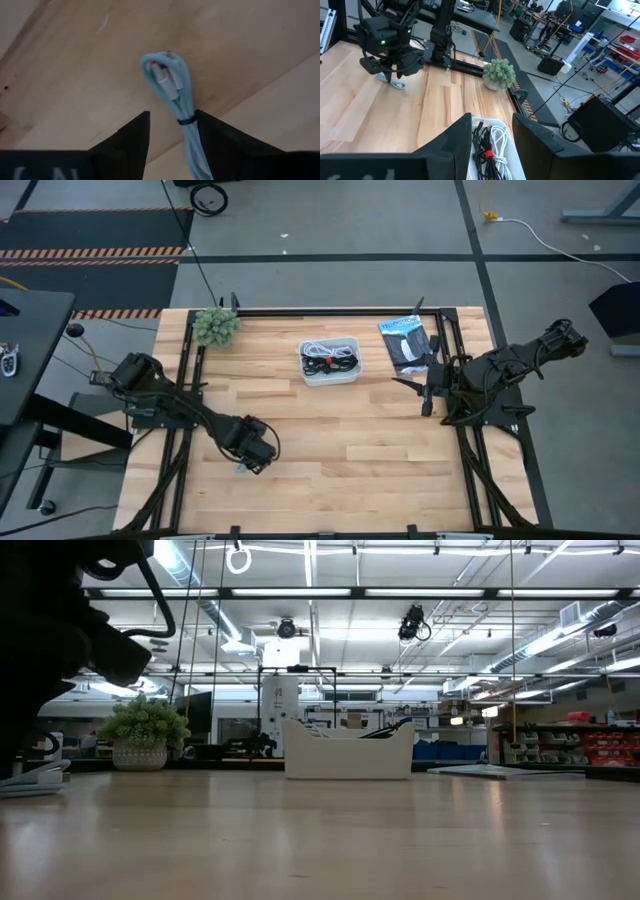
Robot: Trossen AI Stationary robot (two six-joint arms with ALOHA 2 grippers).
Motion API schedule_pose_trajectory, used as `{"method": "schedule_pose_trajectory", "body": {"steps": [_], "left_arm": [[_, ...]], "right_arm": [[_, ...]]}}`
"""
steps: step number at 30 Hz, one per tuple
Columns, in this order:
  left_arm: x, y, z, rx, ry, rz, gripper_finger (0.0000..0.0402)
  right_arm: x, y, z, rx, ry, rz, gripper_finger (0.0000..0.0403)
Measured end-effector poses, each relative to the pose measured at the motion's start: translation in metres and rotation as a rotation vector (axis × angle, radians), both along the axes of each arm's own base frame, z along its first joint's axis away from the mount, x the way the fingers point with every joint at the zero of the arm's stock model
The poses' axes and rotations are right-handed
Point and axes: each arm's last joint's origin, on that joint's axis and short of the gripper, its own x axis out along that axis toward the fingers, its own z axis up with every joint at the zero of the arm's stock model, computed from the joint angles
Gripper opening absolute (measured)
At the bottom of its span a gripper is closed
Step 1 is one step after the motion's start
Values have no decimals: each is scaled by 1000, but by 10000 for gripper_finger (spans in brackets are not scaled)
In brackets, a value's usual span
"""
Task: Pick and place USB-C Cables
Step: Put the blue charger cable into the bin
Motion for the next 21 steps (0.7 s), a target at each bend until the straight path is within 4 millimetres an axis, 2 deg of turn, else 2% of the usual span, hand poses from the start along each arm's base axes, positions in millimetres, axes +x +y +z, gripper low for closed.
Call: {"method": "schedule_pose_trajectory", "body": {"steps": [21], "left_arm": [[8,-4,-13,-25,-2,-16,97]], "right_arm": [[0,0,0,-10,2,-2,148]]}}
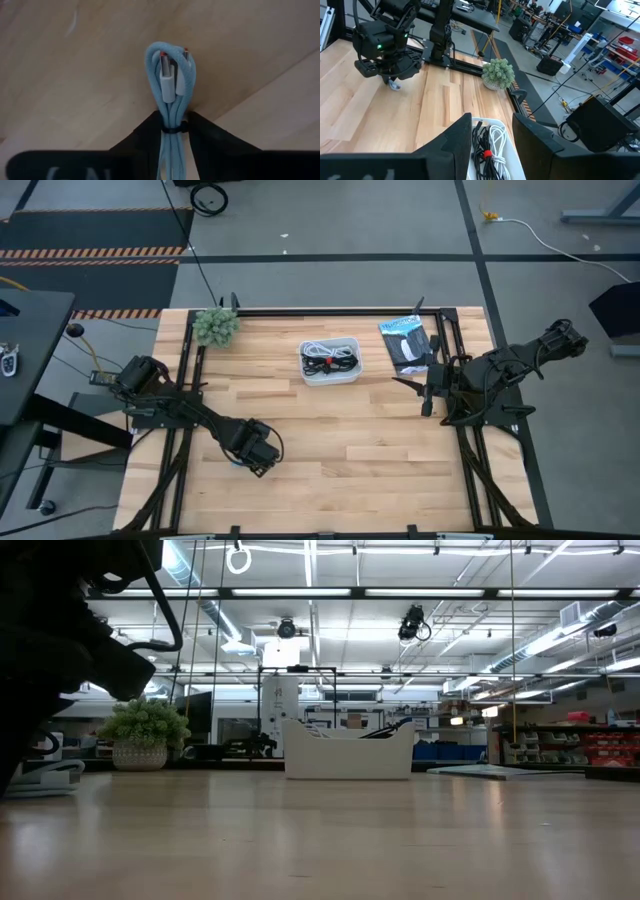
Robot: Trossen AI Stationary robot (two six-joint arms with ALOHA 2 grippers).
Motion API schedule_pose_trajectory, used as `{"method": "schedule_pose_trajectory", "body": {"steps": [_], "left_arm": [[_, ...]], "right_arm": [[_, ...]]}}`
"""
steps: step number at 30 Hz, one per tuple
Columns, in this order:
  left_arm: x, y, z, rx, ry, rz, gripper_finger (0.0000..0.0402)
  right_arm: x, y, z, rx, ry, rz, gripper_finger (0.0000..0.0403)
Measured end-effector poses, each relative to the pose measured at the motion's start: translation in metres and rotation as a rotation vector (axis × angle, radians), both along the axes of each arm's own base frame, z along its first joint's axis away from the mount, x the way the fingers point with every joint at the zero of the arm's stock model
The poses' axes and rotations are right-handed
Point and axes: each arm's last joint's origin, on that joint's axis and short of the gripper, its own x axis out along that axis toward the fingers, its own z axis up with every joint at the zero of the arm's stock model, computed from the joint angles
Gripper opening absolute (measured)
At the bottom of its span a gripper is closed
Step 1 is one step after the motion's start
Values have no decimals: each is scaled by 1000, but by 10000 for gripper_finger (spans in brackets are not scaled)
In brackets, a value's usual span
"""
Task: Pick and place USB-C Cables
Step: Put the blue charger cable into the bin
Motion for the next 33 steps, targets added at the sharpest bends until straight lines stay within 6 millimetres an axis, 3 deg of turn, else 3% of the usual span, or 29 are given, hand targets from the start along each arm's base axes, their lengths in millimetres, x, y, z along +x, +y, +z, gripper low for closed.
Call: {"method": "schedule_pose_trajectory", "body": {"steps": [10,25,33], "left_arm": [[6,6,6,-93,40,-55,64],[43,26,83,-35,10,-178,65],[58,43,106,-34,-66,-222,66]], "right_arm": [[0,0,0,1,-1,0,148],[0,0,0,4,-2,-1,148],[0,0,0,4,-2,-1,148]]}}
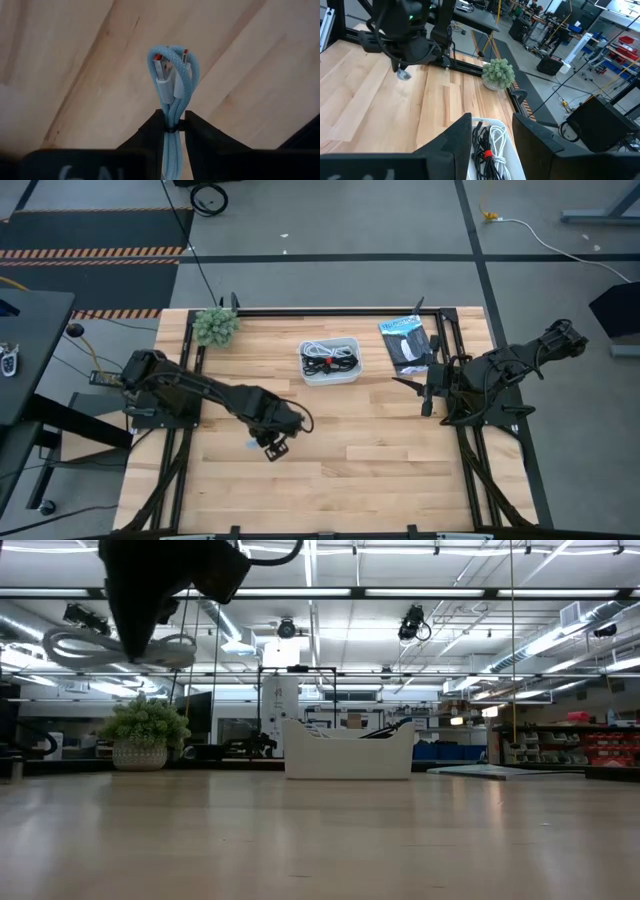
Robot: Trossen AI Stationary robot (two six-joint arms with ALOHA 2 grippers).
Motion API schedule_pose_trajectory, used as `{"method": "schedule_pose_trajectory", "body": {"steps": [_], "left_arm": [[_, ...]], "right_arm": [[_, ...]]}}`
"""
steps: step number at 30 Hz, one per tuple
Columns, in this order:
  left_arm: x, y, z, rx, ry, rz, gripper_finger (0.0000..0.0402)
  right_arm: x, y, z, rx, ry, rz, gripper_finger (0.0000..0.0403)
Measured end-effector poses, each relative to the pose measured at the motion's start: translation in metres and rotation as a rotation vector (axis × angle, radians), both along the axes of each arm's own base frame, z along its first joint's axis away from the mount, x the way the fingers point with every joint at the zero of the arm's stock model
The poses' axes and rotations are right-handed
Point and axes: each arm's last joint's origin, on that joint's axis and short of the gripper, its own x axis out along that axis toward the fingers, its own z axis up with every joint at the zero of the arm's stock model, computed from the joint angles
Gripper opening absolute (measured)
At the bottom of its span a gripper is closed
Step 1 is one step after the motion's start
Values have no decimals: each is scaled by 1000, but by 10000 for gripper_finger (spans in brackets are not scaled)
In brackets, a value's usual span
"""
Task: Pick and place USB-C Cables
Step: Put the blue charger cable into the bin
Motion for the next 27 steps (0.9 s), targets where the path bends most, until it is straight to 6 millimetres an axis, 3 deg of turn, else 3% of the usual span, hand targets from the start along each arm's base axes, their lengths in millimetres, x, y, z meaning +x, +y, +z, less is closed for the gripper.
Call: {"method": "schedule_pose_trajectory", "body": {"steps": [14,19,27], "left_arm": [[15,22,40,12,-107,-83,66],[19,23,54,33,-177,-221,66],[21,27,59,160,-216,-398,66]], "right_arm": [[0,0,0,0,0,0,148],[0,0,0,0,0,0,148],[0,0,0,0,1,0,148]]}}
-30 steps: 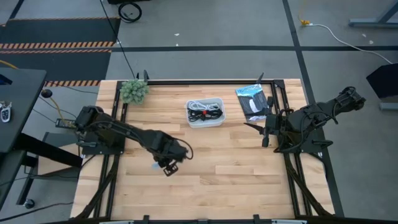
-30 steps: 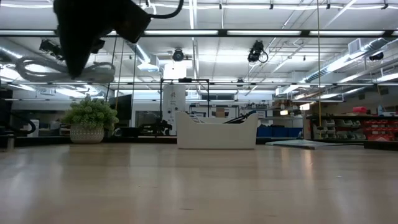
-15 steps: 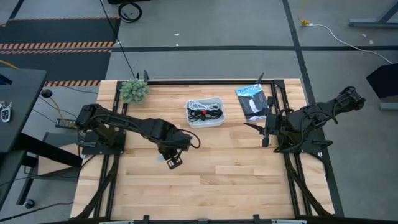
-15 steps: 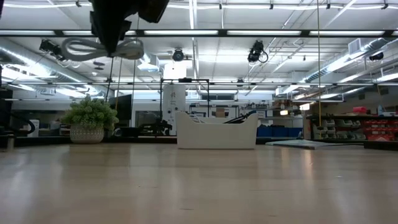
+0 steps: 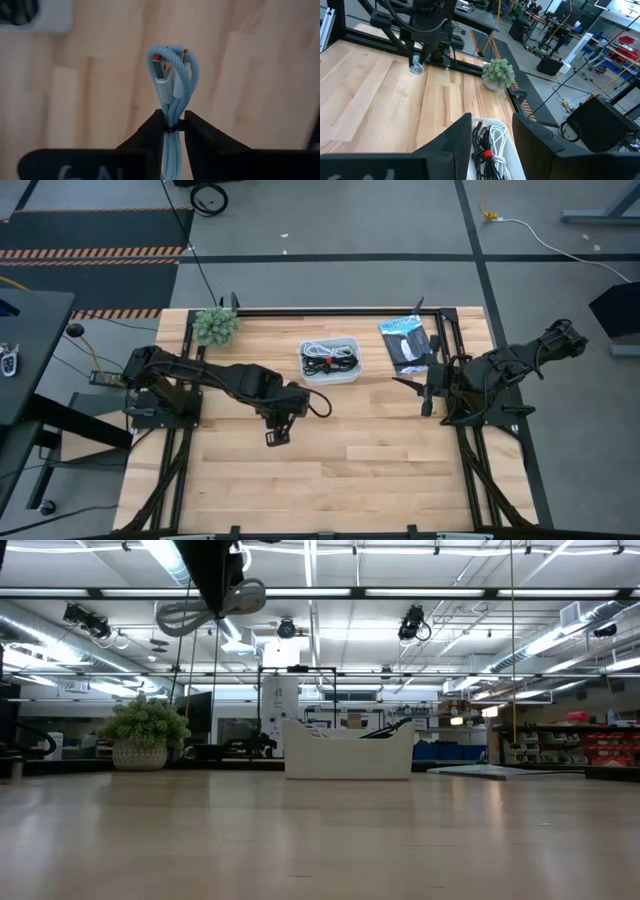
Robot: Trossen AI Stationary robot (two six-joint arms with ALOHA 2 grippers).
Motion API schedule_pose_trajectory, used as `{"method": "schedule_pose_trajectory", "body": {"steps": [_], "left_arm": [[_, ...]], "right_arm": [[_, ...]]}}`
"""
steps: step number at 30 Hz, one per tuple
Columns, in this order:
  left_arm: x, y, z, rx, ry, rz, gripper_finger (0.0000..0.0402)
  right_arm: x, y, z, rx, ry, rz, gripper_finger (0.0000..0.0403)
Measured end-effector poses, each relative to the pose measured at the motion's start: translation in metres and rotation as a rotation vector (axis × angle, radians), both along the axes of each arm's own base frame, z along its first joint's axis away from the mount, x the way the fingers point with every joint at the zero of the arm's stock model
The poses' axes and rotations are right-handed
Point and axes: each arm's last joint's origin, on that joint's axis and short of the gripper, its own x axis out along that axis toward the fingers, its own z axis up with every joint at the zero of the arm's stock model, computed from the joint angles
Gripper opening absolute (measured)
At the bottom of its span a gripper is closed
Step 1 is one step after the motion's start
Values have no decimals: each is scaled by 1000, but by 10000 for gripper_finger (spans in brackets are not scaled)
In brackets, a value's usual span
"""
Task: Pick and place USB-C Cables
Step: Put the blue charger cable into the bin
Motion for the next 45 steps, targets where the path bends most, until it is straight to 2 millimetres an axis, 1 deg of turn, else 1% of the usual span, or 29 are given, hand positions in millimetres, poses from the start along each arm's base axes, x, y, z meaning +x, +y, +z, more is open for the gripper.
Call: {"method": "schedule_pose_trajectory", "body": {"steps": [6,17,23,28,36,39,42,45], "left_arm": [[1,3,0,142,-16,-128,66],[2,4,1,245,-9,-376,66],[11,8,4,387,-85,-420,66],[23,23,9,439,-180,-330,66],[45,62,21,457,-399,-141,66],[50,77,26,470,-468,-84,66],[55,90,27,482,-507,-38,66],[60,103,23,495,-545,4,66]], "right_arm": [[0,0,0,0,0,0,148],[0,0,0,0,0,0,148],[0,0,0,0,0,0,148],[0,0,0,0,0,0,148],[0,0,0,0,0,0,148],[0,0,0,0,0,0,148],[0,0,0,0,0,0,148],[0,0,0,-1,3,0,148]]}}
